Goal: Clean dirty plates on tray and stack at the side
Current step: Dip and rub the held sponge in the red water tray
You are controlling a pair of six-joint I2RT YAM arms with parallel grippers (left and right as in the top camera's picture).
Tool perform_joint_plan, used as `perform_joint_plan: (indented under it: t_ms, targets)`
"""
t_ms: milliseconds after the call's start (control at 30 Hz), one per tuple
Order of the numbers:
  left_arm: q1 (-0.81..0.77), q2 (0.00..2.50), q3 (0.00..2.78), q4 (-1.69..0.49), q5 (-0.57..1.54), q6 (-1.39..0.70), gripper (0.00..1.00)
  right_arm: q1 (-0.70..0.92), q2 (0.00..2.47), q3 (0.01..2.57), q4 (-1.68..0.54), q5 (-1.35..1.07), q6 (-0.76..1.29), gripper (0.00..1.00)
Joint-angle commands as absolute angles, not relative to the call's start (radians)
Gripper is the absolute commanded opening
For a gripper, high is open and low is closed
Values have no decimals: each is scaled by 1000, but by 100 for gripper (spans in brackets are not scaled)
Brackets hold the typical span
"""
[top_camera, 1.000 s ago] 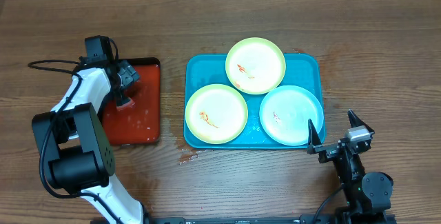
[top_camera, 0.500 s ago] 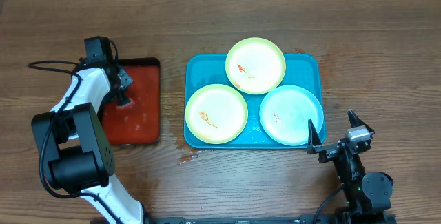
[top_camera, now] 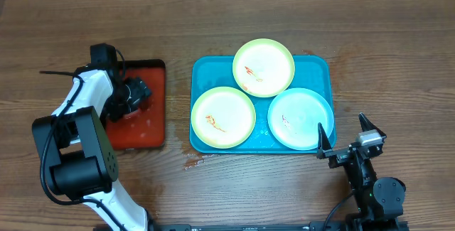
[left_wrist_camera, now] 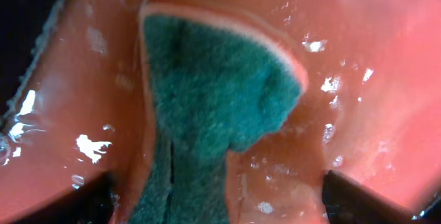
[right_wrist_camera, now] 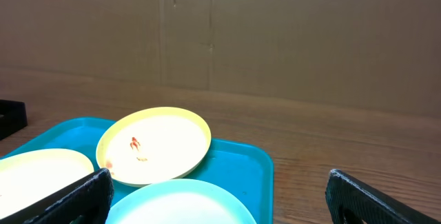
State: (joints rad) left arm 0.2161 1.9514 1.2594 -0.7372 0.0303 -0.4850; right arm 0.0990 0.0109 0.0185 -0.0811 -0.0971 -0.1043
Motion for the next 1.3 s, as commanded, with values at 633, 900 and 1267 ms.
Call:
perform_joint_plan:
  t_ms: [633,900,1267]
  targets:
    - [216,1968,1265,-535,-119,-449,93,104,3,8,-76,-90,-97,100]
    - [215,1968,1265,-527,-111,-449,25,104,3,8,-76,-90,-97,100]
    - [216,1970,1255,-562,-113,-449,100,104,3,8,-76,-90,-97,100]
